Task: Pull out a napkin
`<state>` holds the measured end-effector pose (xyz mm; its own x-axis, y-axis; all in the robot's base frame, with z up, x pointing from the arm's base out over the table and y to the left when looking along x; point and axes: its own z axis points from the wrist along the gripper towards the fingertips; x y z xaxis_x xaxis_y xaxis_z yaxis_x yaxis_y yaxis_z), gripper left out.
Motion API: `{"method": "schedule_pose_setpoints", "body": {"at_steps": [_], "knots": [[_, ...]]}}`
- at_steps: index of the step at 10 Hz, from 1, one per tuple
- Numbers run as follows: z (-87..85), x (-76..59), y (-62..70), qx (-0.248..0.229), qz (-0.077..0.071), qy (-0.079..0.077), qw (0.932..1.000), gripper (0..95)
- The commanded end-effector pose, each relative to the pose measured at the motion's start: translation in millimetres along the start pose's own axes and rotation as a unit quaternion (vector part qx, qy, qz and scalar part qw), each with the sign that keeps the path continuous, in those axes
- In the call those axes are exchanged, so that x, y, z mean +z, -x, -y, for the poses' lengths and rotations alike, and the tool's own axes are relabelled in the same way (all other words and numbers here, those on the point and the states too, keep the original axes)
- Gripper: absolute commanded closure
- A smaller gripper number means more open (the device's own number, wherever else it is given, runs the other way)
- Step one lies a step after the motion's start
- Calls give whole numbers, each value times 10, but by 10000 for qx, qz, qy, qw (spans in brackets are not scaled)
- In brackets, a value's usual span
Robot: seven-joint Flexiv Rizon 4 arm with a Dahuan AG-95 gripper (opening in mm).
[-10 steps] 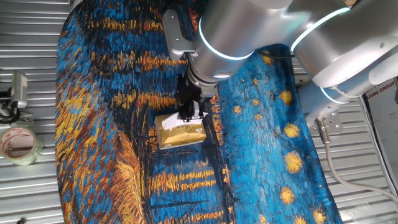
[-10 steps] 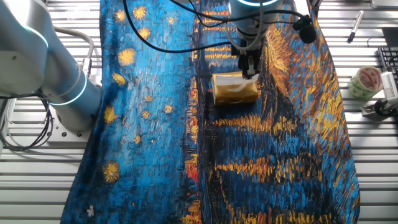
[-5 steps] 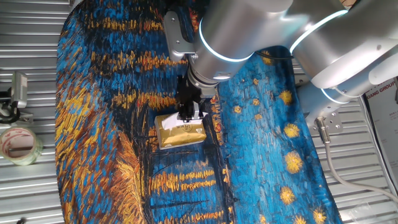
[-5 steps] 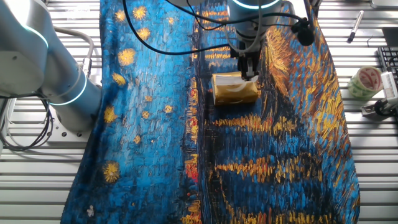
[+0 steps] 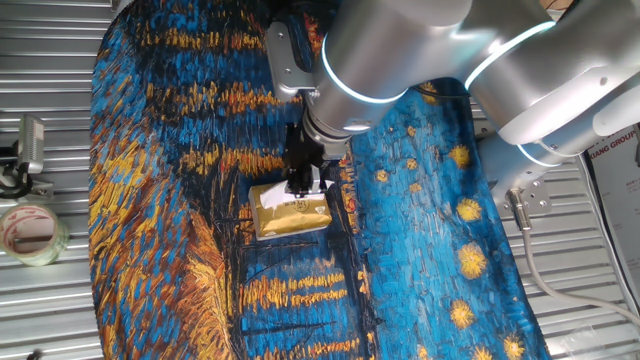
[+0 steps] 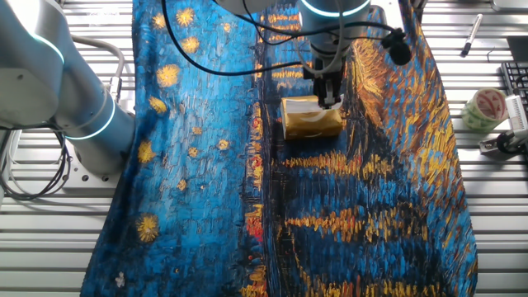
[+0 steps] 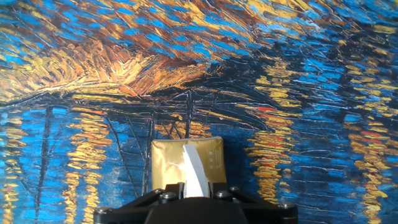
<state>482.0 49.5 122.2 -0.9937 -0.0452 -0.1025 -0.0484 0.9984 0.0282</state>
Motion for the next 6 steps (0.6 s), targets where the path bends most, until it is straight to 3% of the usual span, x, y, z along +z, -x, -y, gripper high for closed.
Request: {"method": "schedule_pose_setpoints", "body": {"at_steps": [1, 6], "knots": [[3, 26, -9, -4, 11, -2, 10000, 950], [2, 40, -26, 43, 38, 19, 10000, 950]]}}
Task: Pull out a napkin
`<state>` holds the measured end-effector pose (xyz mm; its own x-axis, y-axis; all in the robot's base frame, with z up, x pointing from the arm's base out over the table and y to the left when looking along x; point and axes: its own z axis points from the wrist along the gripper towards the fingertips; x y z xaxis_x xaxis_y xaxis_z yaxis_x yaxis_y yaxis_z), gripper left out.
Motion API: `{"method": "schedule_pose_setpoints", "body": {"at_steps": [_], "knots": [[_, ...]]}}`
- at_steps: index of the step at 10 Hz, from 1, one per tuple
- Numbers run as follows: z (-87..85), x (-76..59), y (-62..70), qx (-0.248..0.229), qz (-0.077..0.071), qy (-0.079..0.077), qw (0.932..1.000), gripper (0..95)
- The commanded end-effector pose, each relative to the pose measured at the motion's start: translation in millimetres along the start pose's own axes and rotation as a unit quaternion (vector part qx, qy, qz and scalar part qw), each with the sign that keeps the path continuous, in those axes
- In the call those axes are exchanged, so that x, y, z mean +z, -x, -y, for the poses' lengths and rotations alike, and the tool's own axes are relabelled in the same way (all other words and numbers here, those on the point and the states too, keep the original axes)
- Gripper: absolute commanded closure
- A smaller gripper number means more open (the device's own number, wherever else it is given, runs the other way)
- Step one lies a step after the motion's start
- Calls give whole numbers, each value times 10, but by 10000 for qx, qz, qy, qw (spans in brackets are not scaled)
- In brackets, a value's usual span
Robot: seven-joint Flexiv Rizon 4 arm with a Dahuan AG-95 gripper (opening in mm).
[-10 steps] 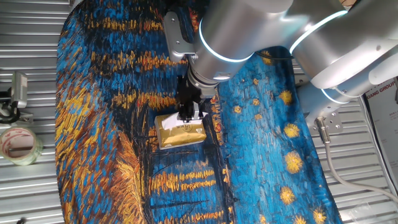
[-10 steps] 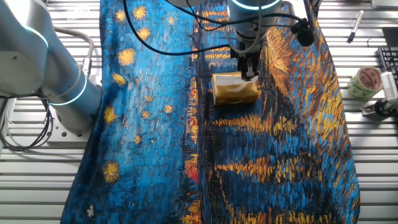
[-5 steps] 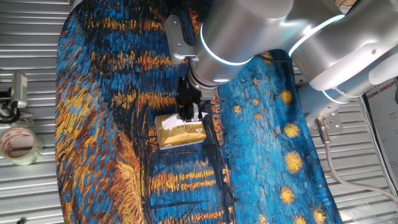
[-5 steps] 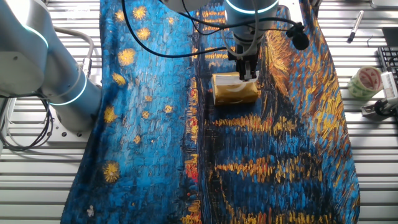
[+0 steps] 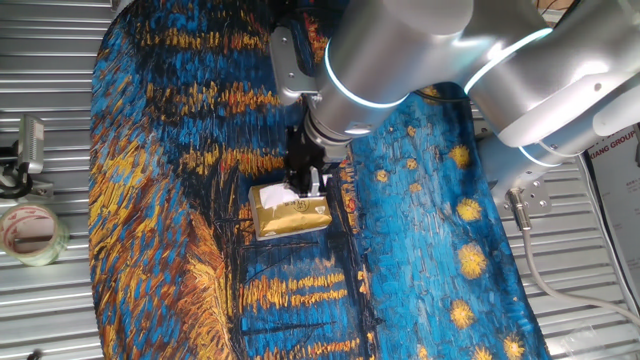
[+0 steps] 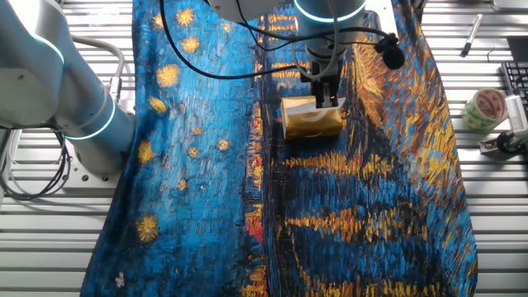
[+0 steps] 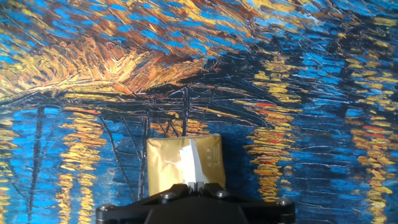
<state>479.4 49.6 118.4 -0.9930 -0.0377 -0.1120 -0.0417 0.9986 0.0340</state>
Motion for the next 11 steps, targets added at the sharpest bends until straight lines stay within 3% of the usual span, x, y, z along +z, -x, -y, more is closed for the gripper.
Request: {"method": "schedule_pose_setpoints", "body": {"at_steps": [1, 11], "knots": [[3, 3, 5, 26, -31, -4, 10000, 950], [2, -7, 5, 49, -34, -7, 10000, 950]]}}
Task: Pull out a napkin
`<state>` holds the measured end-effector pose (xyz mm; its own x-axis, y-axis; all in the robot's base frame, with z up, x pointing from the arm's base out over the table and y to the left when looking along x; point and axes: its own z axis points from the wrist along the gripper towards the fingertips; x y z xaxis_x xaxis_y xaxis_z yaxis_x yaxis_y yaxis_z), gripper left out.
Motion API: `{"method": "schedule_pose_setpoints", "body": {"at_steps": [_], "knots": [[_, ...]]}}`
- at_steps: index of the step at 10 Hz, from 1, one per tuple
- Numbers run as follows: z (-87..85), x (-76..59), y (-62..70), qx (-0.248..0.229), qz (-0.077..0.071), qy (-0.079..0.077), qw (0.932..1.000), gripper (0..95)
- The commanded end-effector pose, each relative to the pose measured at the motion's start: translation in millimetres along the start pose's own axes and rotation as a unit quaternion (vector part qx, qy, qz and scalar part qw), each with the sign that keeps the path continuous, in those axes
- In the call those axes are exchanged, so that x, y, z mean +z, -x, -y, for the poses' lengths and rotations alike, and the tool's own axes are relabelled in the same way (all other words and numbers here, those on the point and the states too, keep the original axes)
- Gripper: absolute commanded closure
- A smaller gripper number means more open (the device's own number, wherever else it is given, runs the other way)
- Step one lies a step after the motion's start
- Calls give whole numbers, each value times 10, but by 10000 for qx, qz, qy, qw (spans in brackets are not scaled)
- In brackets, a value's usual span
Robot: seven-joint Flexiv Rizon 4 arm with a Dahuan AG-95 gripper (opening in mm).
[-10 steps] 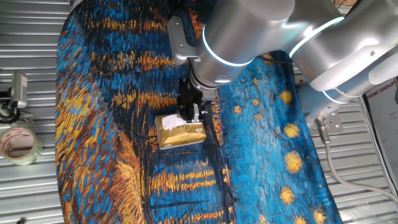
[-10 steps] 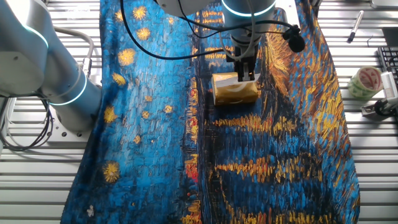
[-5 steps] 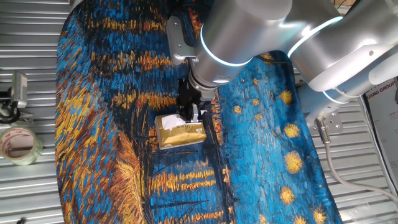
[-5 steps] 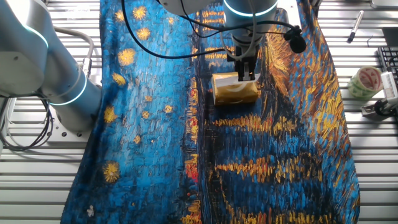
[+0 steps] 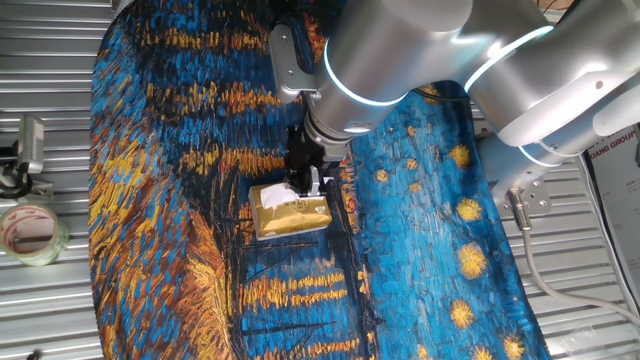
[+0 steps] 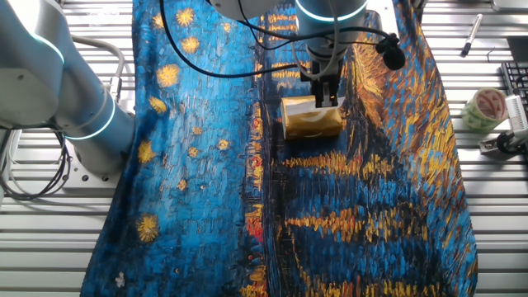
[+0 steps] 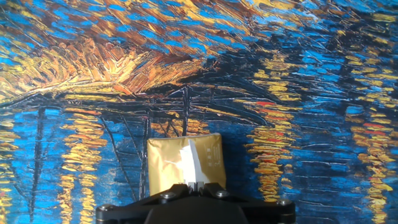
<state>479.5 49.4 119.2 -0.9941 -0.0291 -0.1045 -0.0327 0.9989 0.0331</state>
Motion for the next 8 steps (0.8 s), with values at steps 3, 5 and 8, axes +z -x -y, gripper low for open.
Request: {"method": "schedule_pose_setpoints", "body": {"at_steps": [3, 5, 8], "knots": [[-1, -7, 4, 2, 2, 8, 10000, 950], [-4, -33, 6, 3, -17, 12, 10000, 950], [-9, -69, 7, 12, -35, 22, 10000, 950]]}}
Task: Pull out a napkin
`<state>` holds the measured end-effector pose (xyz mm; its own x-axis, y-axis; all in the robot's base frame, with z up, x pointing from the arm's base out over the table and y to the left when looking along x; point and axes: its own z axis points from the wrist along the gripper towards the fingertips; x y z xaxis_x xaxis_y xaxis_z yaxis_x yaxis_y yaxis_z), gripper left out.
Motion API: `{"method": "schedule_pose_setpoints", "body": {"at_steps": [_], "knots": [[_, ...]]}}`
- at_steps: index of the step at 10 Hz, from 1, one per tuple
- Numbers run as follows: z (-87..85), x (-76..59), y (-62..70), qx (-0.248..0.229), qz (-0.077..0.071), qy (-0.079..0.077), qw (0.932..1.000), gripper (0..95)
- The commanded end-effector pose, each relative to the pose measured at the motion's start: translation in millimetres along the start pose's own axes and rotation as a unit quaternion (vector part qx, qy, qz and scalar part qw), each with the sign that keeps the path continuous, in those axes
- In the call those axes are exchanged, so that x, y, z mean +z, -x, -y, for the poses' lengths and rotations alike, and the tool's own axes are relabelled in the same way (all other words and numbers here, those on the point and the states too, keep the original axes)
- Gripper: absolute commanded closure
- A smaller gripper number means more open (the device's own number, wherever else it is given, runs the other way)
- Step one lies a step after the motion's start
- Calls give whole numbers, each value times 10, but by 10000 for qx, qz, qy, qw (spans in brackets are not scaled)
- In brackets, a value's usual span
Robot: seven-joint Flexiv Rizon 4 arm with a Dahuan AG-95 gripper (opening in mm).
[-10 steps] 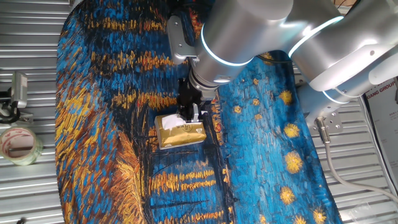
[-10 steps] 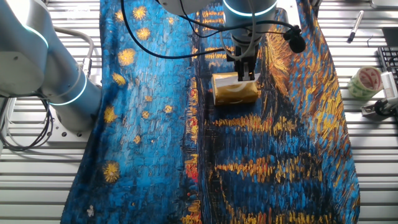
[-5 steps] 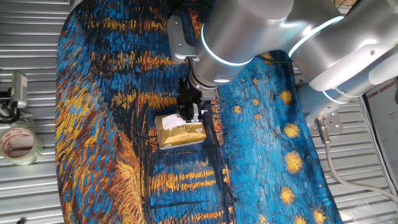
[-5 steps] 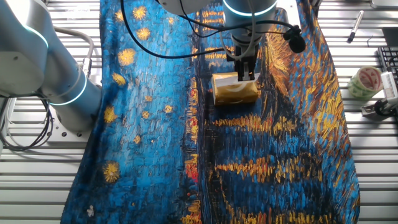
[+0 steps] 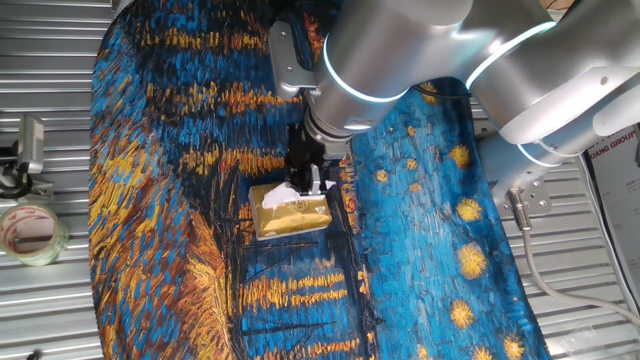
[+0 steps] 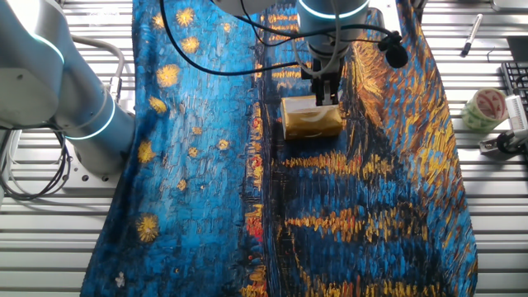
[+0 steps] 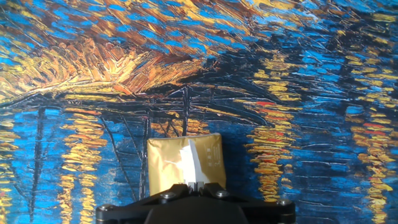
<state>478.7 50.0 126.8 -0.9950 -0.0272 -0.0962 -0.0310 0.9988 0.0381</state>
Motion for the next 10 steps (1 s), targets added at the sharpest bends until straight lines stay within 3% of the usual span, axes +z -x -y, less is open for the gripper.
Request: {"method": "schedule_pose_setpoints", "body": {"at_steps": [1, 10], "knots": [[0, 4, 7, 2, 7, 2, 10000, 950], [-21, -104, 7, 20, -43, 22, 10000, 950]]}}
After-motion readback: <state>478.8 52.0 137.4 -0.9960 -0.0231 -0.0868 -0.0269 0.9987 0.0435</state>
